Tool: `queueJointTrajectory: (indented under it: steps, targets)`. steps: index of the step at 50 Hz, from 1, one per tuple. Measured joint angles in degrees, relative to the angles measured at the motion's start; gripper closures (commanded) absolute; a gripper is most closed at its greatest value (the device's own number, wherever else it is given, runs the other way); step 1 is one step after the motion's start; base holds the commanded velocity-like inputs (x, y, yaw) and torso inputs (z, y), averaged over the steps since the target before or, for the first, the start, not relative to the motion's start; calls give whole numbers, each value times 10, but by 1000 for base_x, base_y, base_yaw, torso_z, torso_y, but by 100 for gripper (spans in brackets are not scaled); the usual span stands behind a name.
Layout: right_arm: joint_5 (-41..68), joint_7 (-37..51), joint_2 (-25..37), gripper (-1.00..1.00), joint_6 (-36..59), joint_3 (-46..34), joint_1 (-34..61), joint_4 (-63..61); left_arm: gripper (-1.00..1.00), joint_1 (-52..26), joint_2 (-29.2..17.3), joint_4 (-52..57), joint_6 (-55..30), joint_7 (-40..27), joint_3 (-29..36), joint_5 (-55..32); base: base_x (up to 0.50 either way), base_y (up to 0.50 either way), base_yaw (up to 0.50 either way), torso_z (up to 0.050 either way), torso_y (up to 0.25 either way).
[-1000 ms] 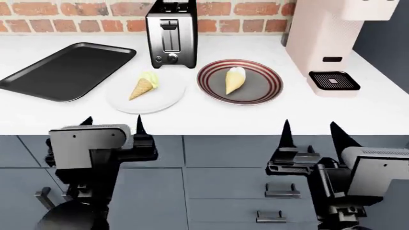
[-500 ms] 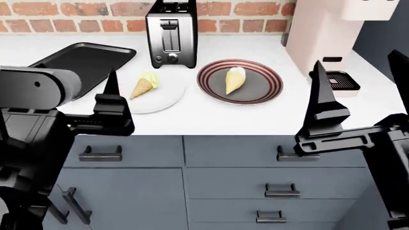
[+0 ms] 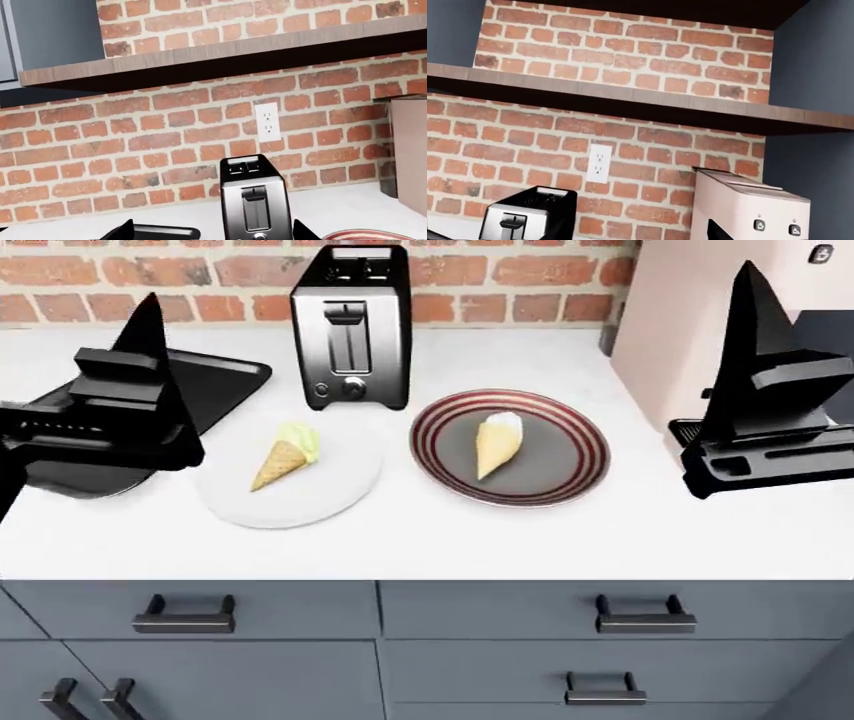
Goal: Move the dessert items from the plate to the tray.
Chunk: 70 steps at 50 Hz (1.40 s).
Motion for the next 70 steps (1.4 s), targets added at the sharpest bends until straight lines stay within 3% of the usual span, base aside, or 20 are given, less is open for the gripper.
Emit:
queueJointTrajectory:
  steps: [16, 43, 70]
  targets:
    - [49, 7, -13, -100, 36, -4, 67, 15, -100, -46, -41, -7, 41, 7, 37, -20, 354, 92, 0, 0, 0]
    - [72, 13, -23, -100, 57, -7, 94, 20, -100, -53, -58, -2, 68, 26, 66, -13, 336, 78, 0, 0, 1]
    - [119, 24, -36, -100, 86, -18, 129, 44, -100, -81, -75, -5, 84, 24, 111, -33, 90, 1, 0, 0, 1]
